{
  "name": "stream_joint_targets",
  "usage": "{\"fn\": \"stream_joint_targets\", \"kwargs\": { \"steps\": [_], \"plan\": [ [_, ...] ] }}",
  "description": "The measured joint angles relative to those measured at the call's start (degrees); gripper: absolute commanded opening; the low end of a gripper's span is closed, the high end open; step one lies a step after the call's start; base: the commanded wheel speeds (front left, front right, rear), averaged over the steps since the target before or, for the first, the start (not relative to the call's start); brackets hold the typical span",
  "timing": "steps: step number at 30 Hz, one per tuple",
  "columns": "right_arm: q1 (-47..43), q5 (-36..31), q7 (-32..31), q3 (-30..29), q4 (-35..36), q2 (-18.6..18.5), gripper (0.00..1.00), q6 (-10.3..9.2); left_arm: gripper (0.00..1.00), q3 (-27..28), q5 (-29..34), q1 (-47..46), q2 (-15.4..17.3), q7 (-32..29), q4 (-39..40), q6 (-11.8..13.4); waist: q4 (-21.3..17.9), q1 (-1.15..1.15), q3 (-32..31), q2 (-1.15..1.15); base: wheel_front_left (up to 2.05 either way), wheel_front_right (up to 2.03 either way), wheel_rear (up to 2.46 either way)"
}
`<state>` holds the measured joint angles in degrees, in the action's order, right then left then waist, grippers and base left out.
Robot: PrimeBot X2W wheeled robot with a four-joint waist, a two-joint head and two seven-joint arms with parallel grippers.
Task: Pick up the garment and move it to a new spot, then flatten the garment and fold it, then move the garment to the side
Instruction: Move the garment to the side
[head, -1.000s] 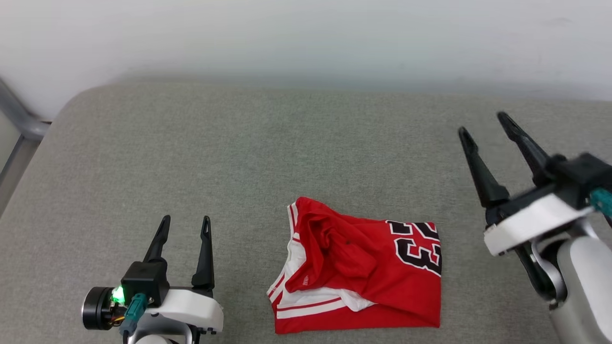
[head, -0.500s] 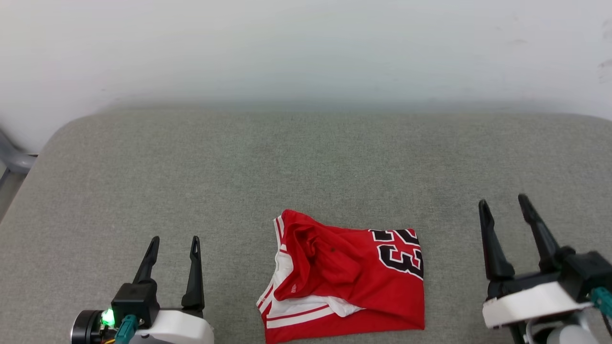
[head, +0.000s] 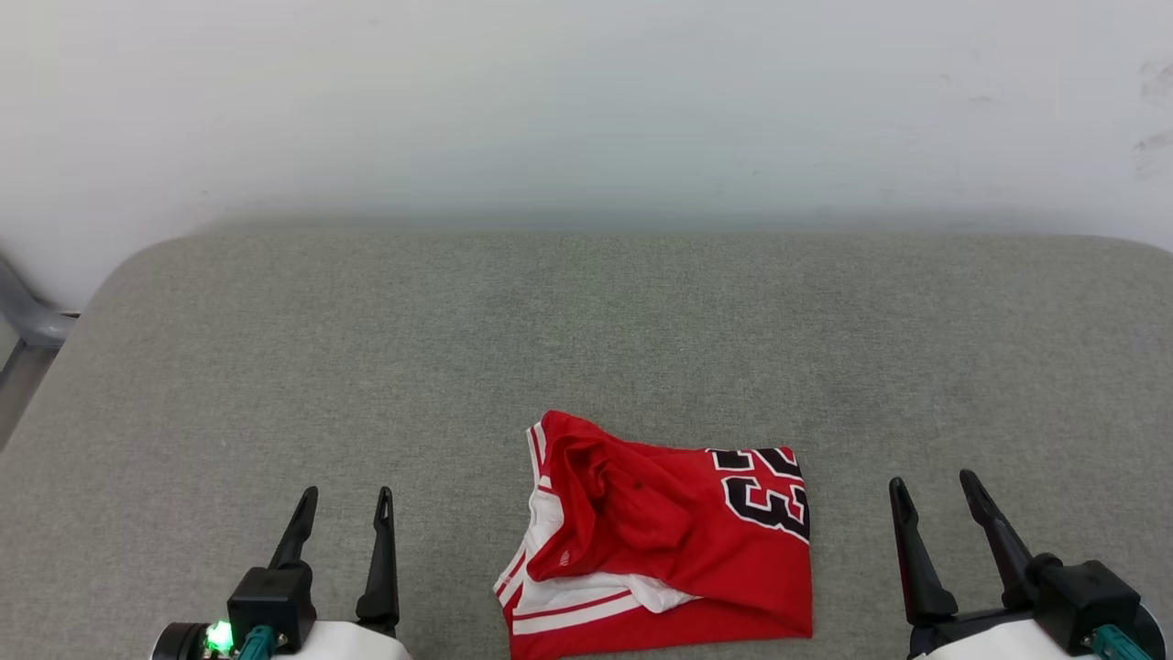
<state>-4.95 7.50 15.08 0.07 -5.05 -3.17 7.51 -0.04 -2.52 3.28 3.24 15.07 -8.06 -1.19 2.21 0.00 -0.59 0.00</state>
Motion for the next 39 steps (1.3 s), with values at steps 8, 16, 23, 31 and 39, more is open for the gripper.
{"fn": "stream_joint_targets", "kwargs": {
  "steps": [8, 16, 23, 31, 39],
  "plan": [
    [0.3, -0.7, 0.0, -1.3, 0.1, 0.2, 1.00, 0.00, 1.00, -0.3, -0.2, 0.0, 0.0, 0.0, -0.4, 0.2, 0.5, 0.00, 0.0, 0.00, 0.00, 0.00, 0.00],
    [8.4, -1.2, 0.0, -1.2, -0.5, -2.3, 1.00, 0.00, 1.00, -1.1, -0.3, -0.4, -0.1, 0.0, -0.5, 0.2, 1.0, 0.00, 0.7, 0.00, 0.00, 0.00, 0.00],
    [18.7, 3.9, -10.3, 5.6, -1.0, -12.0, 1.00, 0.00, 1.00, -1.8, -0.3, -1.5, -0.2, 0.0, -0.7, -0.1, 2.2, 0.00, 2.0, 0.00, 0.00, 0.00, 0.00],
    [23.5, 19.7, -34.4, 16.3, -2.0, -22.2, 1.00, 0.01, 1.00, -2.1, -0.6, -2.9, -0.2, 0.0, -0.7, -0.1, 3.7, 0.00, 4.1, 0.00, 0.00, 0.00, 0.00],
    [22.8, 36.6, -53.2, 18.5, -4.1, -25.6, 1.00, 0.00, 1.00, -3.3, -0.8, -4.8, -0.3, 0.0, -0.6, -0.1, 5.6, 0.00, 6.3, 0.00, 0.00, 0.00, 0.00]
  ]
}}
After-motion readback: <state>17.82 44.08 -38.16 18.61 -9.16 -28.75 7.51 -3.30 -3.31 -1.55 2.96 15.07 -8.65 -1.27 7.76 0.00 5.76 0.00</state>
